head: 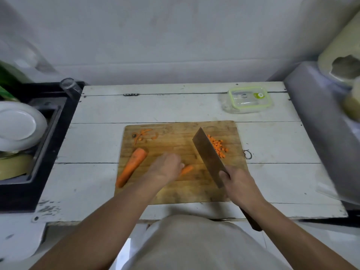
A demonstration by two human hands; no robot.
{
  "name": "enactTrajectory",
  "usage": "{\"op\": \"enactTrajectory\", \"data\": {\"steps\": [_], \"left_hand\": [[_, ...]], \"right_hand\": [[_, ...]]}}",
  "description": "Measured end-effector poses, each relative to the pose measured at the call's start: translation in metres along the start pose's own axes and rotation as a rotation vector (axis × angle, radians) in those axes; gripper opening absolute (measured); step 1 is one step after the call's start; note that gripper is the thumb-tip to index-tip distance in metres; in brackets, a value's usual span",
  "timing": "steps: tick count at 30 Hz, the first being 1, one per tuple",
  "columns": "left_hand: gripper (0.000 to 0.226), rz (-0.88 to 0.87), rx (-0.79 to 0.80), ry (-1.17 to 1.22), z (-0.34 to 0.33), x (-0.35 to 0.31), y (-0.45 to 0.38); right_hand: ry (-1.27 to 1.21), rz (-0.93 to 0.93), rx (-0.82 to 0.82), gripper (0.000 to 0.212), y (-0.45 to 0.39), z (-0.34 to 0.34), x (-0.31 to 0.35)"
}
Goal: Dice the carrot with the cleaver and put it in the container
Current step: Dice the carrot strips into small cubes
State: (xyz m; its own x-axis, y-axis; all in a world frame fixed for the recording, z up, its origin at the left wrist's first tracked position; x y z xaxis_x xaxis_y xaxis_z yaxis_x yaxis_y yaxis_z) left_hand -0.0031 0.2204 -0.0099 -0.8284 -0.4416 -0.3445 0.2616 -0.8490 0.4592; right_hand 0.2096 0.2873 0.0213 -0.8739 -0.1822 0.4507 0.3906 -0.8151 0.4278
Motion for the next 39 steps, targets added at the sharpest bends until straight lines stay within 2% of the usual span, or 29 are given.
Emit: {"op": "enactTrajectory", "data": {"steps": [2,4,5,7,10,12,15,18,24,33,39], "left_hand": [[0.031,0.075,0.138,0.101,-0.013,0.003,0.01],[0.031,0.277,0.323,0.498,-0.04,0.005,0.025],[0.034,0.37,0.352,0.71,-0.051,0.004,0.031],[0.034,0.427,0.26,0.953,-0.058,0.003,0.034],[0.028,0.428,0.199,1.163,-0.063,-0.004,0.042],[0.024,0.451,0.174,1.2,-0.065,-0.003,0.047],[0.022,0.513,0.041,1.273,-0.068,0.002,0.05],[0.025,0.578,-0.028,1.398,-0.075,-0.006,0.05],[0.031,0.585,-0.119,1.362,-0.085,-0.012,0.045],[0.023,0.63,-0.193,1.421,-0.09,-0.018,0.044],[0.019,0.621,-0.222,1.412,-0.092,-0.022,0.044]], "right_hand": [[-0.004,0.004,-0.002,0.023,0.001,-0.002,-0.002],[-0.014,0.008,-0.006,0.027,0.003,-0.005,-0.002],[-0.021,0.017,-0.006,0.027,0.003,-0.007,-0.002],[-0.008,0.03,0.015,0.024,0.004,-0.012,-0.001],[0.088,0.088,0.018,0.022,0.008,-0.015,0.004],[0.117,0.153,-0.021,0.022,0.015,-0.013,0.01],[0.208,0.239,-0.069,0.029,0.026,-0.012,0.017],[0.348,0.299,-0.051,0.03,0.033,-0.014,0.019],[0.451,0.324,-0.017,0.026,0.034,-0.009,0.023],[0.47,0.363,0.002,0.026,0.037,-0.014,0.021],[0.586,0.427,-0.02,0.025,0.037,-0.019,0.016]]}}
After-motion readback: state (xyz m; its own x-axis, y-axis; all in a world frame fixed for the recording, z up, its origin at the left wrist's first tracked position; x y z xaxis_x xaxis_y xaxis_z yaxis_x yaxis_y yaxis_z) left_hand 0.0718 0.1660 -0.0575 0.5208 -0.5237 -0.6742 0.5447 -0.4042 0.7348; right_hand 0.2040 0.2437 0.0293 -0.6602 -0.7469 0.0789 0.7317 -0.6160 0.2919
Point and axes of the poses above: each hand's wrist, its own y-axis away from the middle knuckle, its own z-axis out of the back of the hand, x = y × z, the point moved 6 cm from there along -y, towards the middle knuckle, and after that the axes turned 6 degrees about -z, right-handed, at the moved point
